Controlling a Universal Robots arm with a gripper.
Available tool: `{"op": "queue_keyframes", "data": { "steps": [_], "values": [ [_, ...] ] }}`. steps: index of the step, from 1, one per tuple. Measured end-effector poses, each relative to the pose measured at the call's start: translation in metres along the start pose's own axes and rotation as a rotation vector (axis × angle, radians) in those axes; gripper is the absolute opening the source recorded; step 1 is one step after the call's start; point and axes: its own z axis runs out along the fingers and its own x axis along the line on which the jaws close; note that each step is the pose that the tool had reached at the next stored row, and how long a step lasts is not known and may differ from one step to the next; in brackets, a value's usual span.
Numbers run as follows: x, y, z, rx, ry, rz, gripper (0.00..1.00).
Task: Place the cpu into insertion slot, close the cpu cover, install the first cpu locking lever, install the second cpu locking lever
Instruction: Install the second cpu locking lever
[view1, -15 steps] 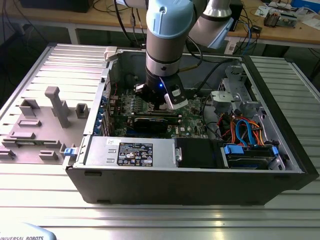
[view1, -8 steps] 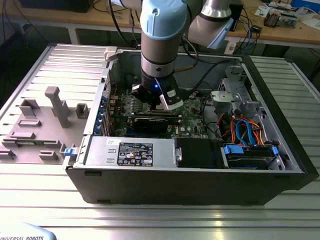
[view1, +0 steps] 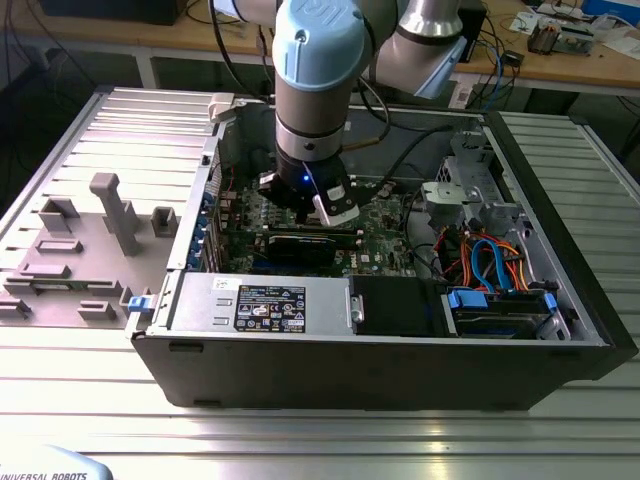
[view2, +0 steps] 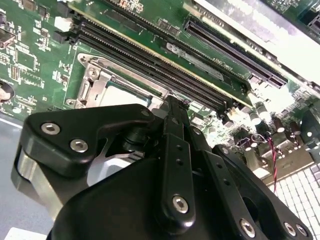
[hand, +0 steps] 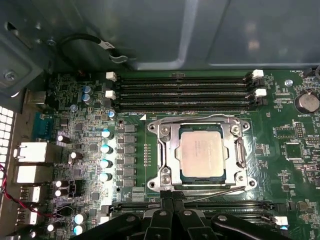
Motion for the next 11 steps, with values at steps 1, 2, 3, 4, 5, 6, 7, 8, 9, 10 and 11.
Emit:
{"op": "queue_keyframes", "data": {
  "steps": [1, 2, 3, 4, 5, 6, 7, 8, 9, 10, 11],
  "values": [
    [-0.0001, -0.0013, 0.0002, -0.0035, -0.0002, 0.001, 0.11],
    [-0.0001, -0.0032, 0.0002, -0.0055, -0.0005, 0.002, 0.11],
    [-0.0001, -0.0044, 0.0003, -0.0063, -0.0007, 0.003, 0.11],
    [-0.0001, -0.0058, 0.0009, -0.0073, -0.0013, 0.006, 0.11],
    [-0.0001, -0.0063, 0.0017, -0.0082, -0.0017, 0.007, 0.11],
    [-0.0001, -0.0067, 0.0026, -0.0095, -0.002, 0.008, 0.11],
    [-0.0002, -0.0071, 0.0035, -0.0123, -0.0022, 0.009, 0.11],
    [-0.0001, -0.0072, 0.0042, -0.0147, -0.0023, 0.01, 0.11],
    [0.0, -0.0075, 0.0051, -0.0179, -0.0024, 0.011, 0.11],
    [0.0002, -0.0076, 0.0055, -0.0201, -0.0024, 0.011, 0.11],
    [0.0011, -0.0078, 0.0059, -0.0225, -0.0023, 0.011, 0.11]
  ]
}}
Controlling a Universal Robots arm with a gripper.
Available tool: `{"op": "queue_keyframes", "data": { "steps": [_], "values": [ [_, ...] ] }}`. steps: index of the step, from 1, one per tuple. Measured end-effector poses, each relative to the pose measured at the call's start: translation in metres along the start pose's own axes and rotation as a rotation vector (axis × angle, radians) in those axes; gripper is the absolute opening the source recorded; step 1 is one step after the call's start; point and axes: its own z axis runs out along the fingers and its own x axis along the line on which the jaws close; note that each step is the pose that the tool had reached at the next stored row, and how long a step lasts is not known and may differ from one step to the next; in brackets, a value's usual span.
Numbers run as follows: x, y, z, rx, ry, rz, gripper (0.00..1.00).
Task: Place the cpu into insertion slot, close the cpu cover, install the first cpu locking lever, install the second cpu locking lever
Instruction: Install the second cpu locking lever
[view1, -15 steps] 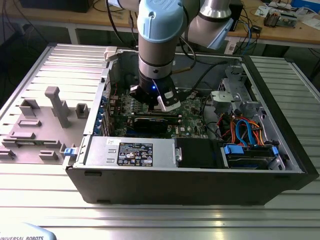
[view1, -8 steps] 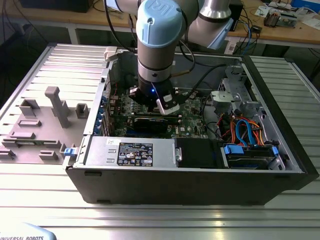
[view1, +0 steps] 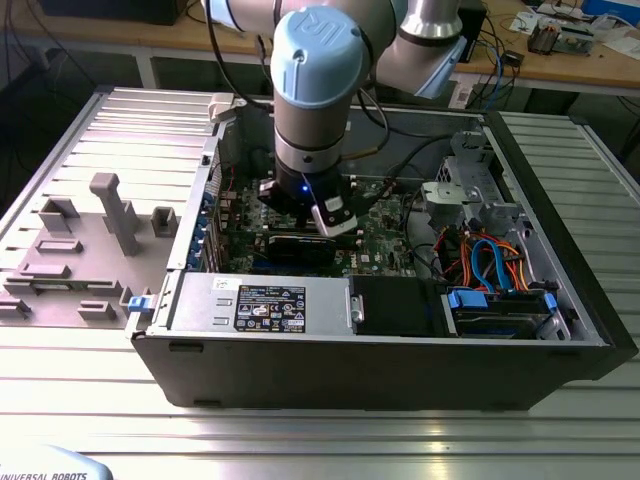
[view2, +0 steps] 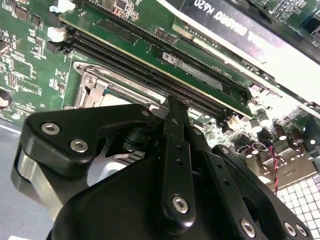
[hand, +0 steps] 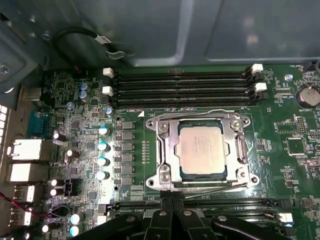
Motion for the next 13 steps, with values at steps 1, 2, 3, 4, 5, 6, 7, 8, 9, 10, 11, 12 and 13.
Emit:
{"op": "queue_keyframes", "data": {
  "steps": [1, 2, 3, 4, 5, 6, 7, 8, 9, 10, 11, 12, 13],
  "values": [
    [0.0017, -0.0002, 0.0006, -0.0033, -0.0001, 0.0, 0.11],
    [0.0032, -0.0003, 0.0011, -0.0064, -0.0002, 0.001, 0.11],
    [0.0043, -0.0005, 0.0016, -0.009, -0.0004, 0.002, 0.11],
    [0.0048, -0.0007, 0.0024, -0.0107, -0.0009, 0.003, 0.11],
    [0.0055, -0.0008, 0.0031, -0.0124, -0.0016, 0.006, 0.11],
    [0.0062, -0.001, 0.0035, -0.0143, -0.002, 0.008, 0.11],
    [0.0065, -0.0012, 0.0041, -0.0175, -0.0026, 0.01, 0.11],
    [0.007, -0.0013, 0.0047, -0.0201, -0.0031, 0.012, 0.11],
    [0.0084, -0.0016, 0.0054, -0.027, -0.0035, 0.015, 0.11],
    [0.0093, -0.0017, 0.0059, -0.0328, -0.0036, 0.016, 0.11],
    [0.0096, -0.0019, 0.0064, -0.0367, -0.0039, 0.017, 0.11],
    [0.0097, -0.002, 0.0071, -0.0401, -0.0043, 0.019, 0.11],
    [0.0098, -0.0022, 0.0079, -0.0426, -0.0049, 0.021, 0.11]
  ]
}}
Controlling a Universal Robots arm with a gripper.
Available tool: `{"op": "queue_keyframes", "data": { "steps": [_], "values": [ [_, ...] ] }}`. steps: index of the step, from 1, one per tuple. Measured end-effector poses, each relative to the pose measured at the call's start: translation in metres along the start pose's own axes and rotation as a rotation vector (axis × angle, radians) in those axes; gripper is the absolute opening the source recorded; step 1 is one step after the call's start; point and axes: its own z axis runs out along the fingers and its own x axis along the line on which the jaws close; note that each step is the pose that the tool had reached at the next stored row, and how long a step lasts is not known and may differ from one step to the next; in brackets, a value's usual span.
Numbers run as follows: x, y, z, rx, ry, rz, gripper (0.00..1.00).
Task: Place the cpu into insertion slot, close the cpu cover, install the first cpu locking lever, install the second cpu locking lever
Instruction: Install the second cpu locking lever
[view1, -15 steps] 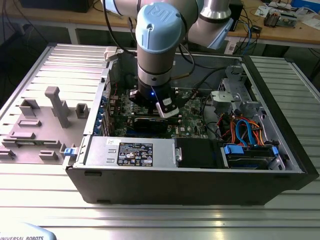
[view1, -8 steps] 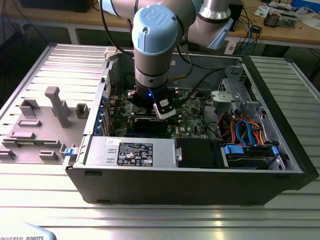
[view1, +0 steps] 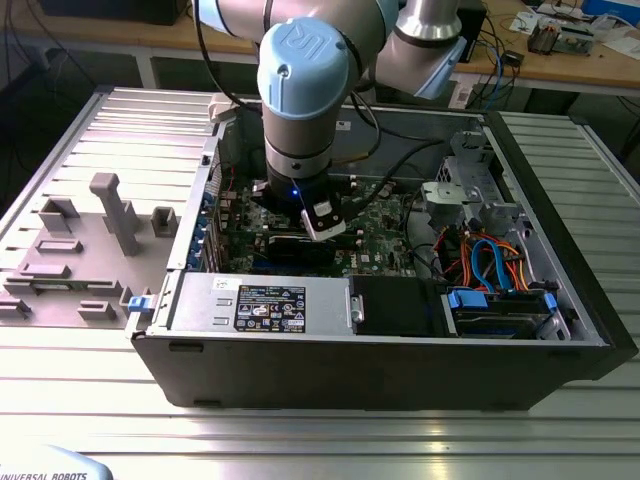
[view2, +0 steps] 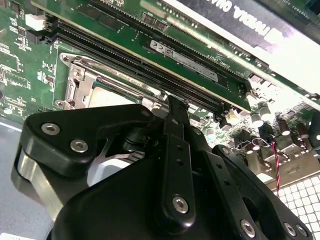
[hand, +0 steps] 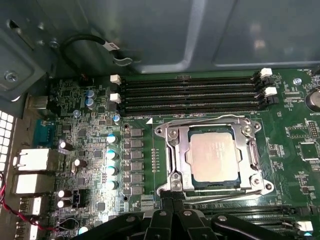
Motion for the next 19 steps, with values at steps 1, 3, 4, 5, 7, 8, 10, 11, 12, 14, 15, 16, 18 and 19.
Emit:
{"op": "queue_keyframes", "data": {
  "steps": [1, 3, 4, 5, 7, 8, 10, 11, 12, 14, 15, 16, 18, 19],
  "values": [
    [0.0001, -0.0003, 0.0007, -0.0016, -0.0005, 0.002, 0.11],
    [0.0004, -0.0009, 0.0026, -0.0046, -0.0017, 0.006, 0.11],
    [0.0006, -0.0011, 0.0033, -0.0062, -0.002, 0.008, 0.11],
    [0.0014, -0.0015, 0.0045, -0.0107, -0.0023, 0.01, 0.11],
    [0.0034, -0.0021, 0.0064, -0.022, -0.0028, 0.012, 0.11],
    [0.0039, -0.0023, 0.0068, -0.0246, -0.0027, 0.013, 0.11],
    [0.005, -0.0026, 0.0075, -0.0307, -0.0027, 0.014, 0.11],
    [0.0053, -0.0027, 0.0076, -0.033, -0.0027, 0.014, 0.11],
    [0.0056, -0.0027, 0.0077, -0.0358, -0.0027, 0.015, 0.11],
    [0.0062, -0.0027, 0.0083, -0.0401, -0.003, 0.016, 0.11],
    [0.0068, -0.0027, 0.0086, -0.0421, -0.003, 0.017, 0.11],
    [0.0072, -0.0027, 0.0086, -0.0425, -0.003, 0.017, 0.11],
    [0.0079, -0.0026, 0.0085, -0.0429, -0.0032, 0.017, 0.11],
    [0.008, -0.0024, 0.0076, -0.0427, -0.0031, 0.017, 0.11]
  ]
}}
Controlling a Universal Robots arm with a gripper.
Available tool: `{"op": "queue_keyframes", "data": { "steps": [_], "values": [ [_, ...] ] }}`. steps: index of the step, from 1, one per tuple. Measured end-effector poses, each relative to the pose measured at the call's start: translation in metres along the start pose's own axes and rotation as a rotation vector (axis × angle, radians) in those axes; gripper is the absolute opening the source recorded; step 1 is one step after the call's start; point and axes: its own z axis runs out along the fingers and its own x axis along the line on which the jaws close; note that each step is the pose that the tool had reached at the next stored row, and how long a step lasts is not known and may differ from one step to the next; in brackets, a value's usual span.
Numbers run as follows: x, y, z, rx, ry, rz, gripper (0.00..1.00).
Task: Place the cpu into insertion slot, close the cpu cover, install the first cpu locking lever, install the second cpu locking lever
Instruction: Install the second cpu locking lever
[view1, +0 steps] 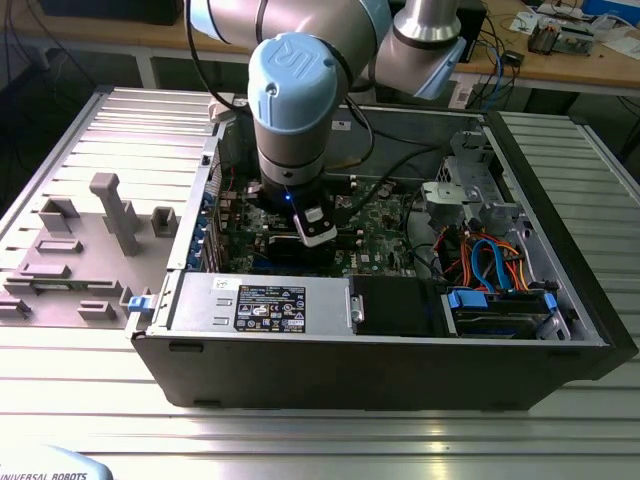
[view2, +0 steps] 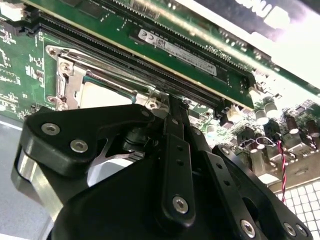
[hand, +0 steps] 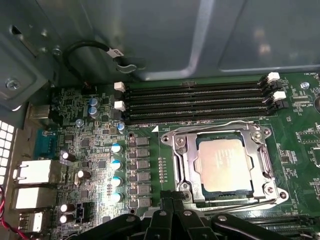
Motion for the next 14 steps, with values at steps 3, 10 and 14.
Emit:
{"op": "queue_keyframes", "data": {
  "steps": [3, 10, 14],
  "values": [
    [0.0009, 0.0026, -0.007, -0.0001, -0.0002, 0.001, 0.11],
    [0.0017, 0.0078, -0.0211, -0.0004, -0.0003, 0.001, 0.11],
    [0.0017, 0.0078, -0.0212, -0.0001, 0.0, 0.001, 0.11]
  ]
}}
